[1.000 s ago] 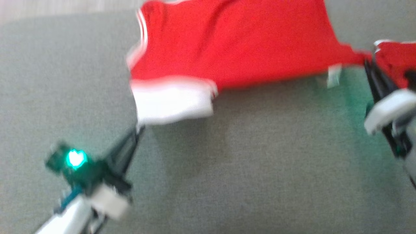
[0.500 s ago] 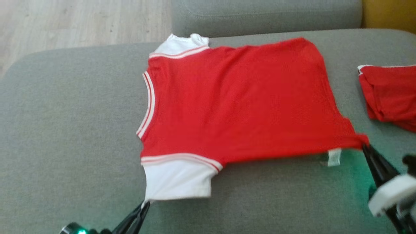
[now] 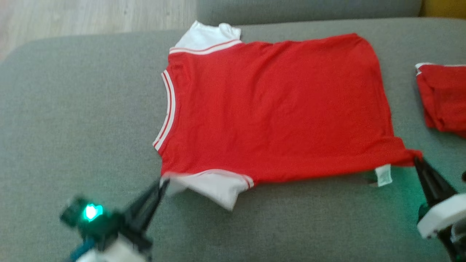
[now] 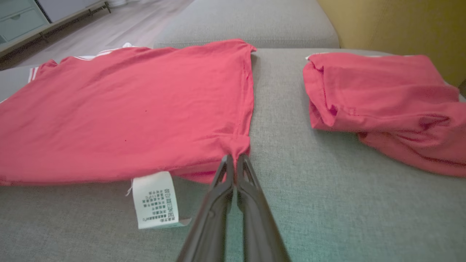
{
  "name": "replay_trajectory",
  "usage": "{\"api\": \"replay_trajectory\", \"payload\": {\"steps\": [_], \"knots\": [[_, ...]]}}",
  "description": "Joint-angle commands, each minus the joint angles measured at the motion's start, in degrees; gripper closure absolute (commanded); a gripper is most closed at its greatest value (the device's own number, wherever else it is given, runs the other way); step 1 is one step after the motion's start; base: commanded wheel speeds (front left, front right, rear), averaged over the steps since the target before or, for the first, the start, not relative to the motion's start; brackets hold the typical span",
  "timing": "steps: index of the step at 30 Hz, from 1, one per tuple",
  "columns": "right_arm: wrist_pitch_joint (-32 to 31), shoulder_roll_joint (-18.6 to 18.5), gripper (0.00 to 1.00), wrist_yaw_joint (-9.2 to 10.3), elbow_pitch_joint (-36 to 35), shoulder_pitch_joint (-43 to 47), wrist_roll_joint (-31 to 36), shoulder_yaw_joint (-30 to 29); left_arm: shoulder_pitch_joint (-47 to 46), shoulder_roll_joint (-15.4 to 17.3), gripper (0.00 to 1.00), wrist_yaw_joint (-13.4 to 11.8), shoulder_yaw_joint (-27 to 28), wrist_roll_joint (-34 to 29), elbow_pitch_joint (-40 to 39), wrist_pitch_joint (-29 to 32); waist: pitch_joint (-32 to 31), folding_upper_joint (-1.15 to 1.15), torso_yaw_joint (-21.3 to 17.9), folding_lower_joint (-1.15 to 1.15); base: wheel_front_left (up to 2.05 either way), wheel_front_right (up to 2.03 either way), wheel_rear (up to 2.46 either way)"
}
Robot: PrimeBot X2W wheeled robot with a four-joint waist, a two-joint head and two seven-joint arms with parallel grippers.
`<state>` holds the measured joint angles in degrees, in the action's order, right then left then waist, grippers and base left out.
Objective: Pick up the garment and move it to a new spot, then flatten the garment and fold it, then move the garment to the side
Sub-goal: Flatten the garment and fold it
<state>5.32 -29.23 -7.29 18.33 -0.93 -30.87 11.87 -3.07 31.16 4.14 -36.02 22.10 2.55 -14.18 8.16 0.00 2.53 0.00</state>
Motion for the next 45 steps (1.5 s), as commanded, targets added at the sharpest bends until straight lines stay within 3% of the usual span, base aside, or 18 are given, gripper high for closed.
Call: {"api": "replay_trajectory", "payload": {"steps": [1, 8, 16, 27, 28, 29, 30, 39, 45], "knots": [[-0.7, -1.4, 1.0, -0.2, -2.2, -3.0, 0.9, -0.9, -6.5, 0.9, 1.0, 0.7, 2.5, -1.0, -0.5, -0.2, 1.9, 0.0, 0.3, 0.0, 0.0, 0.0, 0.0], [-4.0, -0.7, 1.0, -0.2, -2.9, -10.8, 2.5, -2.1, -21.0, -0.6, 1.0, 2.2, 2.6, -3.0, 3.8, -0.2, 6.2, 0.0, 0.4, 0.0, 0.0, 0.0, 0.0], [-5.2, -0.2, 1.0, -0.2, 0.8, -20.1, 1.9, 0.1, -34.2, -2.2, 1.0, 3.1, 0.2, -4.1, 12.5, -0.5, 10.1, 0.0, -0.1, 0.0, 0.0, 0.0, 0.0], [-1.7, -0.3, 1.0, -0.2, 9.1, -29.9, 1.4, 6.0, -43.3, -4.6, 1.0, 3.3, -0.4, -5.3, 21.2, -0.8, 13.5, 0.0, -1.1, 0.0, 0.0, 0.0, 0.0], [-1.1, 0.0, 0.65, -0.2, 10.2, -30.6, 1.5, 6.3, -43.2, -5.2, 0.69, 3.3, 0.0, -5.1, 21.9, -0.8, 13.6, 0.0, -1.1, 0.0, 0.0, 0.0, 0.0], [-0.6, 0.3, 0.18, -0.2, 11.4, -31.2, 1.5, 6.7, -43.0, -5.8, 0.4, 3.3, 0.5, -4.8, 22.6, -0.8, 13.7, 0.0, -1.1, 0.0, 0.0, 0.0, 0.0], [0.3, 0.7, 0.0, -0.2, 12.4, -31.7, 1.7, 6.7, -42.7, -6.4, 0.0, 2.9, 1.2, -4.7, 22.9, -0.8, 13.6, 0.0, -1.1, 0.0, 0.0, 0.0, 0.0], [8.2, 5.3, 0.0, -0.2, 16.6, -27.0, 0.8, 7.2, -23.2, -15.2, 0.0, -4.6, 11.3, 2.4, 21.7, -0.8, 8.6, 0.0, -2.4, 0.0, 0.0, 0.0, 0.0], [8.9, 7.3, 0.0, -0.2, 16.9, -23.5, 0.0, 8.1, -16.0, -18.8, 0.0, -6.5, 14.6, 5.0, 24.0, -0.8, 7.2, 0.0, -3.1, 0.0, 0.0, 0.0, 0.0]]}}
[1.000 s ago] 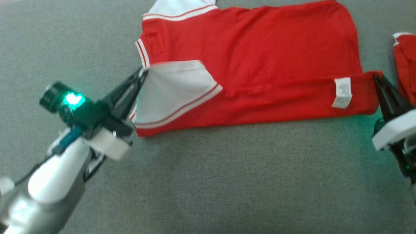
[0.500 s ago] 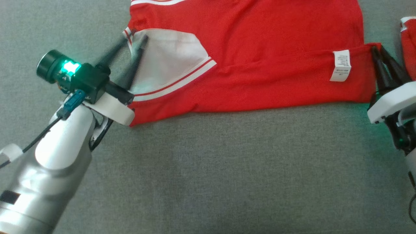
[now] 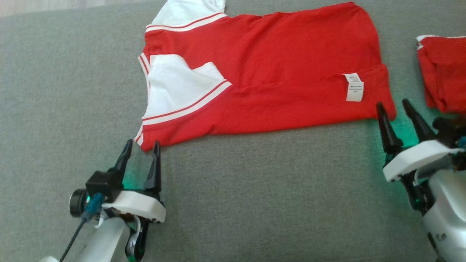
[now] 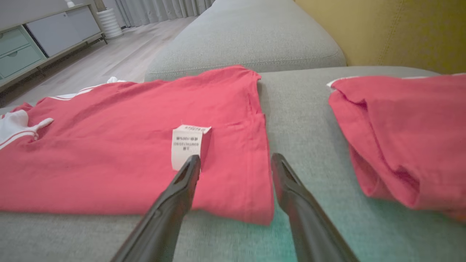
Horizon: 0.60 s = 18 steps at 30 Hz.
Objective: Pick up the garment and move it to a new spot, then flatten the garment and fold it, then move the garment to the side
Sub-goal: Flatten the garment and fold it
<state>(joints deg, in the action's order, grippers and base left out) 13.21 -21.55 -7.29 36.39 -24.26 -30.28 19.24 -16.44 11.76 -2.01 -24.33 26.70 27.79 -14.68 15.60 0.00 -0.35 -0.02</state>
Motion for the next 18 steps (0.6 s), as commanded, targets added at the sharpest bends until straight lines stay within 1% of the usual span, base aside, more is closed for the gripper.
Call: {"api": "replay_trajectory", "payload": {"steps": [1, 8, 11, 12, 13, 14, 15, 16, 18], "knots": [[1.1, -0.2, 0.0, -0.2, -1.1, 0.1, -0.6, 0.8, -2.5, 0.3, 0.0, -0.5, 3.3, 0.5, -0.4, -0.3, -0.3, 0.0, -0.4, 0.02, 0.0, 0.0, 0.0], [1.4, 0.0, 0.0, -0.2, -0.9, 0.6, -0.5, 1.5, -4.2, -1.4, 0.0, -1.1, 4.7, 2.2, 7.0, 0.6, -0.6, 0.0, -1.3, 0.02, 0.0, 0.0, 0.0], [1.5, -0.2, 0.0, -0.2, -0.5, 0.7, -0.6, 1.6, -5.0, -1.8, 0.0, -0.2, 4.7, 3.1, 9.5, 1.2, -0.7, 0.0, -1.5, 0.02, 0.0, 0.0, 0.0], [1.5, -0.2, 0.0, -0.2, -0.3, 0.7, -0.7, 1.6, -5.3, -1.8, 0.03, 0.3, 4.7, 3.3, 10.0, 1.2, -0.8, 0.0, -1.5, 0.02, 0.0, 0.0, 0.0], [1.5, -0.2, 0.0, -0.2, -0.1, 0.8, -0.8, 1.6, -5.5, -1.9, 0.36, 0.7, 4.5, 3.3, 10.5, 1.1, -0.9, 0.0, -1.5, 0.02, 0.0, 0.0, 0.0], [1.5, -0.2, 0.0, -0.2, 0.3, 0.9, -0.9, 1.6, -5.8, -1.9, 0.64, 1.4, 4.3, 3.3, 10.9, 0.9, -1.0, 0.0, -1.4, 0.02, 0.0, 0.0, 0.0], [1.5, -0.2, 0.0, -0.2, 0.3, 0.9, -0.9, 1.6, -5.8, -1.9, 0.64, 1.4, 4.3, 3.3, 10.9, 0.9, -1.0, 0.0, -1.4, 0.02, 0.0, 0.0, 0.0], [1.3, -0.2, 0.0, -0.2, 0.7, 0.9, -1.1, 1.6, -5.9, -2.1, 1.0, 2.1, 4.1, 3.5, 11.3, 0.9, -1.1, 0.0, -1.3, 0.02, 0.0, 0.0, 0.0], [0.9, 0.0, 0.0, -0.2, 1.8, 0.9, -1.6, 1.3, -6.2, -2.3, 1.0, 3.3, 3.5, 3.5, 12.0, 0.8, -1.3, 0.0, -1.1, 0.02, 0.0, 0.0, 0.0]]}}
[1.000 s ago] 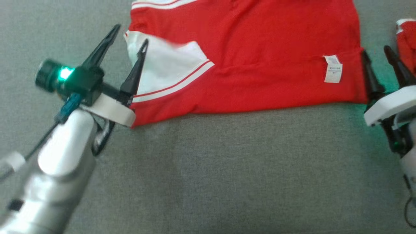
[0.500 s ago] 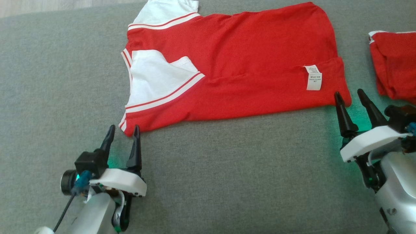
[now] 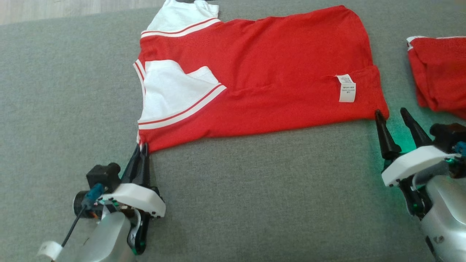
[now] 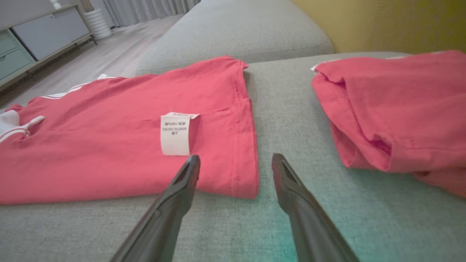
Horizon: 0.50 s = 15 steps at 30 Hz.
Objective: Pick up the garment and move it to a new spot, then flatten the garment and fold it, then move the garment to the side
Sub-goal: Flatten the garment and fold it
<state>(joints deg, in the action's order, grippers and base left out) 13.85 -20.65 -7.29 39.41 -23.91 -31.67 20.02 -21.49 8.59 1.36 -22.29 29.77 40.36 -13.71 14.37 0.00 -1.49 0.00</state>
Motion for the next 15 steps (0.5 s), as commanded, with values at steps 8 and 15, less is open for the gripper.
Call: {"api": "replay_trajectory", "payload": {"steps": [8, 15], "knots": [[-1.0, -0.3, 0.0, -0.2, 5.1, -2.6, -0.8, -1.9, -1.5, 1.5, 1.0, 0.7, 1.6, -0.5, -1.4, -1.0, -0.4, 0.0, 1.8, 0.0, 0.0, 0.0, 0.0], [-4.8, 1.2, 0.07, -0.2, 11.3, -5.2, -1.4, -1.1, -1.6, 1.7, 1.0, 0.8, 1.3, -1.3, -2.3, -1.2, -0.7, 0.0, 3.3, 0.0, 0.0, 0.0, 0.0]]}}
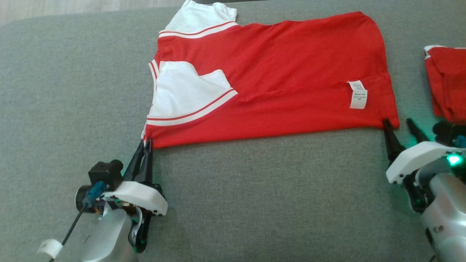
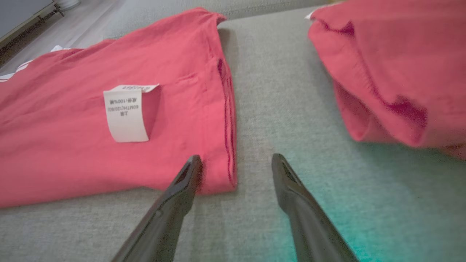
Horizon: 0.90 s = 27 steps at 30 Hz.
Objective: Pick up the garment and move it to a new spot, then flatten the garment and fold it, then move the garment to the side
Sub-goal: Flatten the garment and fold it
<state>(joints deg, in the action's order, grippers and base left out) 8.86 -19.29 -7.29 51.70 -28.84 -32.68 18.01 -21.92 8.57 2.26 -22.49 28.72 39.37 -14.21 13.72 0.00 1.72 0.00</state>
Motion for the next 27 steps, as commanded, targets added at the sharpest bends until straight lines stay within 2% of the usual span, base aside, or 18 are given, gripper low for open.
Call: {"api": "replay_trajectory", "payload": {"steps": [1, 2, 3, 7, 12, 21, 27], "knots": [[-0.5, 0.1, 0.51, -0.2, -0.5, -0.3, -0.9, 1.3, -1.1, 1.6, 1.0, -0.1, 1.5, -0.3, -1.4, -0.7, -0.2, 0.0, 0.3, 0.0, 0.0, 0.0, 0.0], [-1.2, 0.2, 0.86, -0.2, -0.2, -0.2, -1.3, 1.9, -1.0, 1.5, 1.0, 0.0, 1.4, -0.4, -1.5, -0.7, -0.4, 0.0, 0.5, 0.0, 0.0, 0.0, 0.0], [-1.9, 0.2, 1.0, -0.2, 0.0, -0.1, -1.8, 2.4, -0.9, 1.4, 1.0, 0.0, 1.3, -0.5, -1.5, -0.7, -0.5, 0.0, 0.6, 0.0, 0.0, 0.0, 0.0], [-2.2, -1.0, 1.0, -0.2, -0.5, 0.9, -3.7, 3.8, 0.4, 1.5, 1.0, -0.1, 1.2, -0.8, -2.4, -0.7, -1.9, 0.0, 1.0, 0.0, 0.0, 0.0, 0.0], [-1.4, -4.1, 1.0, -0.2, -3.2, 4.6, -6.4, 4.9, 4.1, 2.7, 1.0, -0.1, 1.2, -1.1, -5.3, -0.8, -4.7, 0.0, 1.4, 0.0, 0.0, 0.0, 0.0], [-4.2, -10.8, 1.0, -0.2, -13.9, 18.0, -11.2, 5.9, 16.1, 6.2, 1.0, -0.7, -0.3, -1.2, -14.2, 0.7, -9.3, 0.0, 1.1, 0.0, 0.0, 0.0, 0.0], [-5.9, -12.5, 1.0, -0.2, -20.1, 25.3, -12.5, 4.3, 22.1, 7.5, 1.0, -1.1, -1.2, -0.2, -20.2, 3.3, -9.4, 0.0, 0.8, 0.0, 0.0, 0.0, 0.0]]}}
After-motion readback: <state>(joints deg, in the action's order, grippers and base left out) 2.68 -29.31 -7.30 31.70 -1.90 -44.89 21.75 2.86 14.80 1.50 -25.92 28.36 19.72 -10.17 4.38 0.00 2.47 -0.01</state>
